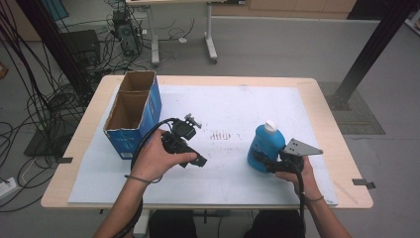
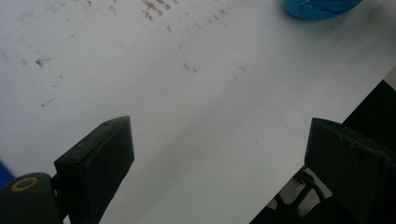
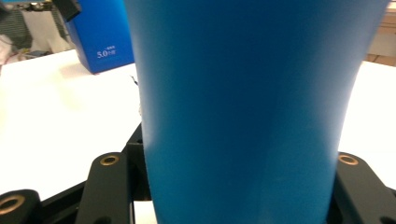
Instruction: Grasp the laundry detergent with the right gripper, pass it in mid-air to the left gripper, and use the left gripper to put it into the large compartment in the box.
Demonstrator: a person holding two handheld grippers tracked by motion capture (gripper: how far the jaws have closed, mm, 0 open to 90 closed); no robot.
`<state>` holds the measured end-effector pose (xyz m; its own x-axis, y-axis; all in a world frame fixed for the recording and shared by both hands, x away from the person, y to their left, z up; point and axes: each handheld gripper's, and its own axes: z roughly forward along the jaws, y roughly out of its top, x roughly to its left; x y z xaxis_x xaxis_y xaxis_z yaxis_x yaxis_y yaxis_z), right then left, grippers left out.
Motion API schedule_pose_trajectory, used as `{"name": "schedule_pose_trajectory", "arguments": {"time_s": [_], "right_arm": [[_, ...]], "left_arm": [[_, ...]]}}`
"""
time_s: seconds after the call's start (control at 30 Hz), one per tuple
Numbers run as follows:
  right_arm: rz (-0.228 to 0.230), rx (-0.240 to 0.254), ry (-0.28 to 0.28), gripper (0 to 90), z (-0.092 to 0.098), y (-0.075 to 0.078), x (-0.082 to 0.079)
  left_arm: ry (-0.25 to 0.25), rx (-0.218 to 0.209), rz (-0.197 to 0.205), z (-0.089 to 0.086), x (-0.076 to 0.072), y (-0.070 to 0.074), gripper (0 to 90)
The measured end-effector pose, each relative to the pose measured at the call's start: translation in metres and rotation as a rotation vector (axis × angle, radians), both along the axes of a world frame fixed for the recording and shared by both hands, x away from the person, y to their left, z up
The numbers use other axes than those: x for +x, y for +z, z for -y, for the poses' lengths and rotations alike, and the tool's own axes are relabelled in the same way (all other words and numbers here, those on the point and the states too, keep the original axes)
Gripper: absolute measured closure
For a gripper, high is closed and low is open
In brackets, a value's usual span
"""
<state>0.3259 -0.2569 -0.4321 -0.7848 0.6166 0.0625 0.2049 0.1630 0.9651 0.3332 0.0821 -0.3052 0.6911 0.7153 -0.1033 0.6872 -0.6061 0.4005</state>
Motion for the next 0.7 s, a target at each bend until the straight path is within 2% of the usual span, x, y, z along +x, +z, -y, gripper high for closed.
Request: {"name": "schedule_pose_trajectory", "arguments": {"time_s": [0.07,0.17,0.23,0.4,0.53,0.63,0.67,0.7], "right_arm": [[0.001,0.000,0.009,43.3,0.000,0.003,0.001],[-0.007,0.003,0.061,43.2,0.001,0.019,0.003],[-0.004,0.004,0.076,43.2,0.001,0.022,0.003],[-0.019,0.003,0.155,43.2,0.003,0.044,0.007],[-0.015,0.013,0.190,43.2,0.004,0.054,0.007],[-0.016,0.023,0.250,43.1,0.004,0.068,0.006],[-0.016,0.023,0.250,43.1,0.004,0.068,0.006],[-0.024,0.029,0.272,43.2,0.004,0.072,0.006]], "left_arm": [[-0.012,0.003,0.000,0.000,0.001,0.002,8.5],[-0.040,0.029,0.007,0.002,0.003,0.013,8.5],[-0.050,0.030,0.013,0.002,0.003,0.016,8.5],[-0.117,0.054,0.015,0.004,0.004,0.031,8.4],[-0.152,0.056,0.015,0.004,0.005,0.041,8.4],[-0.191,0.056,0.014,0.005,0.006,0.055,8.4],[-0.191,0.056,0.014,0.005,0.006,0.055,8.4],[-0.199,0.062,0.018,0.005,0.006,0.058,8.4]]}}
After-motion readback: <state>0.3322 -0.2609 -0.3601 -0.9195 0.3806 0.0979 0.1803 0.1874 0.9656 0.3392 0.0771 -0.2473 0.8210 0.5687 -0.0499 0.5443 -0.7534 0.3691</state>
